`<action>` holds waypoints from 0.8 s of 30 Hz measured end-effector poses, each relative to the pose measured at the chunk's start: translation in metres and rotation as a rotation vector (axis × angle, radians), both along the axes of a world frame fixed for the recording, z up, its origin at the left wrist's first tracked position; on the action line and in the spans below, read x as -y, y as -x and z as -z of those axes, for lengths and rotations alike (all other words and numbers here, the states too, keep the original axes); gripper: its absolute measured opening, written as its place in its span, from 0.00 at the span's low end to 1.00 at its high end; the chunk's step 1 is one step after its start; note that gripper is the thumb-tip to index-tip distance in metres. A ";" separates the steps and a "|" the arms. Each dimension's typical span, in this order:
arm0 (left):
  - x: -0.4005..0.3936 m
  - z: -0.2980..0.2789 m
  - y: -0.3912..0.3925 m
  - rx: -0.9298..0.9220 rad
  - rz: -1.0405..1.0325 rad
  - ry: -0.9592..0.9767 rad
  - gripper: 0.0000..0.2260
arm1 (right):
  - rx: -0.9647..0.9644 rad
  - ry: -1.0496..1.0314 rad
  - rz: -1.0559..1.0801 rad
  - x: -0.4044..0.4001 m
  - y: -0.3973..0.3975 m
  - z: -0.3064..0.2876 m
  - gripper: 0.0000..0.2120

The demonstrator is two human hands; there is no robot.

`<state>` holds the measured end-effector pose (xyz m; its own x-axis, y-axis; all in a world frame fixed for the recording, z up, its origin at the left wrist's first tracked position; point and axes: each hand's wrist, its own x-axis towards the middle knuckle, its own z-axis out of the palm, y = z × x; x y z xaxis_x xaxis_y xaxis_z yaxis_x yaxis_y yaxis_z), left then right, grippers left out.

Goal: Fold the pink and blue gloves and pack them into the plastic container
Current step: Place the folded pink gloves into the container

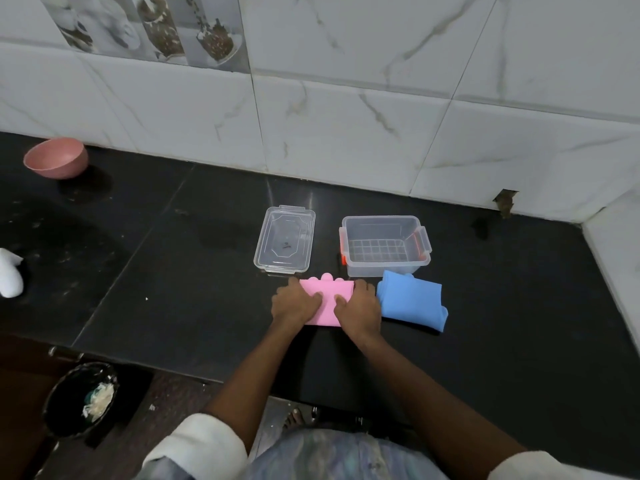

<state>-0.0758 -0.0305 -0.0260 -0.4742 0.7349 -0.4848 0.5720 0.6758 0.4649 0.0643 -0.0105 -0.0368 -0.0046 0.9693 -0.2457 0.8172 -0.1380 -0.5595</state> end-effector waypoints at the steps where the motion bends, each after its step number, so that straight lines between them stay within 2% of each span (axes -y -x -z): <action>1: -0.002 -0.001 0.006 0.029 -0.001 0.016 0.31 | -0.030 0.041 0.036 -0.003 -0.001 0.000 0.23; 3: -0.004 -0.003 0.016 0.084 -0.013 0.063 0.32 | -0.081 0.142 0.112 -0.009 -0.003 -0.002 0.24; 5: -0.004 -0.002 0.023 0.217 -0.066 0.098 0.31 | -0.175 0.263 0.181 -0.013 -0.006 -0.004 0.24; 8: -0.002 0.000 0.027 0.510 -0.214 0.099 0.29 | -0.539 0.521 0.328 -0.019 -0.009 -0.014 0.18; 10: 0.000 -0.002 0.024 0.594 -0.274 0.064 0.26 | -0.677 0.617 0.356 -0.023 -0.012 -0.025 0.16; 13: 0.000 -0.016 0.019 0.663 -0.316 -0.045 0.19 | -0.708 0.552 0.292 -0.030 -0.016 -0.041 0.14; 16: -0.008 -0.040 0.019 0.782 -0.242 -0.118 0.17 | -0.800 0.490 0.185 -0.046 -0.031 -0.063 0.15; 19: -0.031 -0.067 0.012 0.823 -0.168 -0.228 0.15 | -0.854 0.382 0.116 -0.070 -0.050 -0.085 0.15; 21: -0.054 -0.080 0.002 0.792 -0.095 -0.298 0.13 | -0.851 0.293 0.134 -0.087 -0.060 -0.097 0.14; 24: -0.092 -0.089 -0.018 0.621 0.000 -0.342 0.08 | -0.786 0.194 0.174 -0.115 -0.076 -0.107 0.08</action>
